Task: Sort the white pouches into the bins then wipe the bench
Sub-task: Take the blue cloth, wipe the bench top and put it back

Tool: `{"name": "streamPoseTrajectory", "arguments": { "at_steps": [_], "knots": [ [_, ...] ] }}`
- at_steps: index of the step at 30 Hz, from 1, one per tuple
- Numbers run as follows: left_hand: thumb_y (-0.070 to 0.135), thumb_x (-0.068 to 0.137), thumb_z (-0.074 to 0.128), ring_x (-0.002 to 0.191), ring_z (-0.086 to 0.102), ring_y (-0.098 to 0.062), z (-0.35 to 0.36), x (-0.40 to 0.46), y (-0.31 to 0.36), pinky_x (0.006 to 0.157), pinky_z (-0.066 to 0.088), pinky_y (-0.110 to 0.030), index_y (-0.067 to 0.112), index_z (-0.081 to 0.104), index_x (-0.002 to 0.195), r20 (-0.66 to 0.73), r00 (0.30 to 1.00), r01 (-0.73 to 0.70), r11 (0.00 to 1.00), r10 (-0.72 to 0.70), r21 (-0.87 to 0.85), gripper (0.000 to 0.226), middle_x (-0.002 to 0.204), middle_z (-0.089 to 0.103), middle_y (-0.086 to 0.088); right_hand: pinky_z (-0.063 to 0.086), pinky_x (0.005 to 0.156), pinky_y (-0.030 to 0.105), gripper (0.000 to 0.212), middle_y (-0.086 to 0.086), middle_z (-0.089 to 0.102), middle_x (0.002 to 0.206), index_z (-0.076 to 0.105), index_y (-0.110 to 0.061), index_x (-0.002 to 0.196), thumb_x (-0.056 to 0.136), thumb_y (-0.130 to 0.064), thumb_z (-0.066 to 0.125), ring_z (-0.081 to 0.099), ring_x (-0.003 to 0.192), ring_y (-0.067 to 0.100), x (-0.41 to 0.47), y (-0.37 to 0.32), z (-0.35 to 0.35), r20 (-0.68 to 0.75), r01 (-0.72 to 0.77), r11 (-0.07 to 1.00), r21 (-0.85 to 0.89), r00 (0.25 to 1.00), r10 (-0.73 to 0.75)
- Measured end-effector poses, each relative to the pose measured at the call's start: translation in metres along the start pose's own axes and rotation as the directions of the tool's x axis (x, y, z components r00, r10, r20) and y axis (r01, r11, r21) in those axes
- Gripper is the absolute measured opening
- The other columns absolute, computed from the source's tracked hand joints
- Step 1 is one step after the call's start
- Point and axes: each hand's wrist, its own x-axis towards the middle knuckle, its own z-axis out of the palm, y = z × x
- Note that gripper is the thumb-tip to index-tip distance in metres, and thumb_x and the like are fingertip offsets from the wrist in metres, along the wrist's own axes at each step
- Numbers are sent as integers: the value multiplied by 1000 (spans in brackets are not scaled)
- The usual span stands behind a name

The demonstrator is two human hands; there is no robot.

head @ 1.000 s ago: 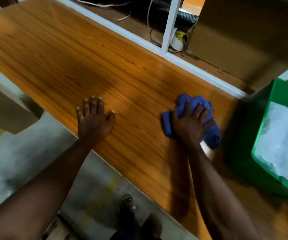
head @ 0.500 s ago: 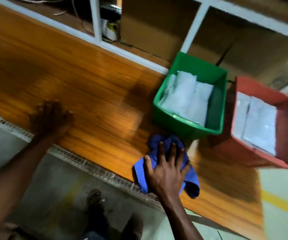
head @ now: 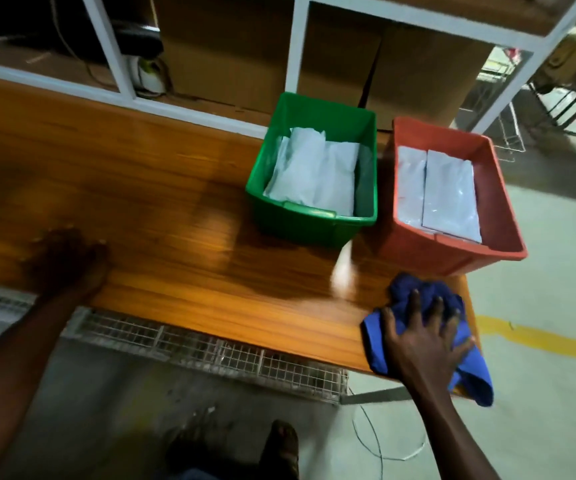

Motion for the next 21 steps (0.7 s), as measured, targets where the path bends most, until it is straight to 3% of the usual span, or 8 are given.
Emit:
{"name": "streamPoseTrajectory", "arguments": {
  "at_steps": [3, 6, 12, 21],
  "knots": [
    [64, 95, 27, 146, 18, -42, 3, 3, -22, 116, 10, -64, 17, 21, 154, 19, 996, 83, 997, -83, -6, 76, 160, 22, -18, 12, 114, 69, 77, 10, 32, 161, 36, -37, 152, 86, -77, 27, 19, 150, 37, -33, -53, 7, -19, 94, 996, 3, 995, -94],
    [63, 97, 26, 151, 4, -36, 4, 1, -14, 119, 0, -60, 20, 12, 157, 58, 997, 53, 998, -51, -43, 75, 165, 9, -12, 11, 115, 67, 78, 9, 31, 162, 35, -38, 152, 86, -77, 26, 16, 152, 35, -61, -112, 12, -15, 177, 984, -1, 984, -177],
    [66, 95, 15, 151, -2, -33, 5, 6, -19, 119, 0, -58, 21, 6, 157, 99, 994, 53, 998, -50, -25, 77, 166, 3, -10, 11, 115, 68, 77, 10, 36, 160, 46, -33, 148, 85, -75, 40, 20, 151, 36, -120, -234, 19, -63, 413, 910, 38, 910, -410],
    [68, 94, 14, 152, 1, -31, -8, 58, -86, 119, 0, -57, 27, 8, 157, 117, 986, -118, 993, 119, -19, 76, 166, 6, -7, 7, 115, 70, 83, 12, 28, 163, 37, -30, 153, 89, -82, 29, 12, 153, 39, -178, -391, 30, -14, 671, 739, 63, 741, -671]
  ]
}}
